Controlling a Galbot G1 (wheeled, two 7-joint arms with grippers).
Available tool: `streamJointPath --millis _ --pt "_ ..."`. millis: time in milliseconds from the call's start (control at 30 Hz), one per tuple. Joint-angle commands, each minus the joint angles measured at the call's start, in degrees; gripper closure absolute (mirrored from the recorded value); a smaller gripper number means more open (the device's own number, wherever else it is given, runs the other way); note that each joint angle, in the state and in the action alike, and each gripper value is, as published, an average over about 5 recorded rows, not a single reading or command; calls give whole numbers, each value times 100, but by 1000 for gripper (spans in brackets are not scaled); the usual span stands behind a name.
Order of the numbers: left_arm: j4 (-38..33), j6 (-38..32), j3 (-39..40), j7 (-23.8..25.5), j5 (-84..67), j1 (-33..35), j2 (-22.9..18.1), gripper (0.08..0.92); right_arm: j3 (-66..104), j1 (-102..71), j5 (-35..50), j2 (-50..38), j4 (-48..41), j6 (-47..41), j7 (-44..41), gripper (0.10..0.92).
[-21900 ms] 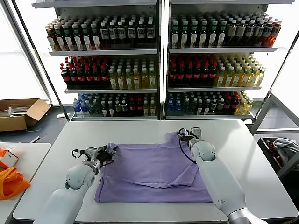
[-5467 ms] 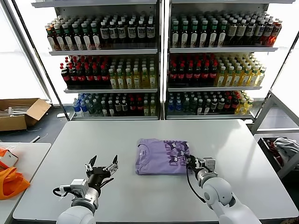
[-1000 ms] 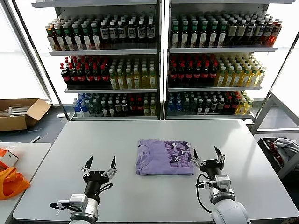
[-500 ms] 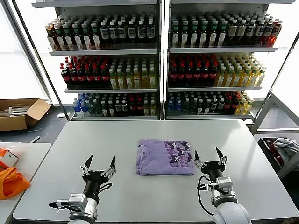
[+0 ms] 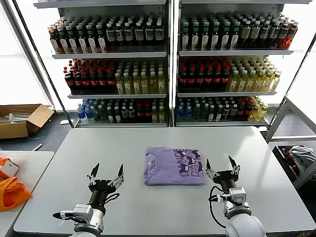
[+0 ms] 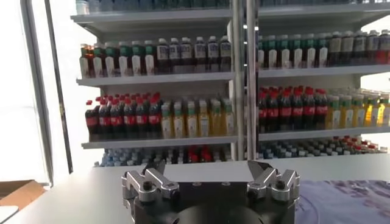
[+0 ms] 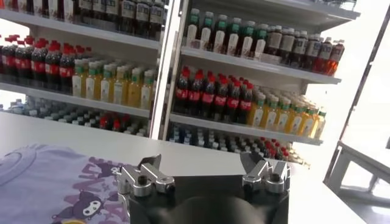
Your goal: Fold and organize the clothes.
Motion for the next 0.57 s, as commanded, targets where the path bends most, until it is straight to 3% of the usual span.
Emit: streamJointPath --millis 33,567 --pt "-7 -11 9 48 -1 7 -1 177 -7 -13 -13 2 9 7 -2 203" --pt "-18 8 10 102 193 46 -35 177 19 -39 -6 -13 16 26 -4 203"
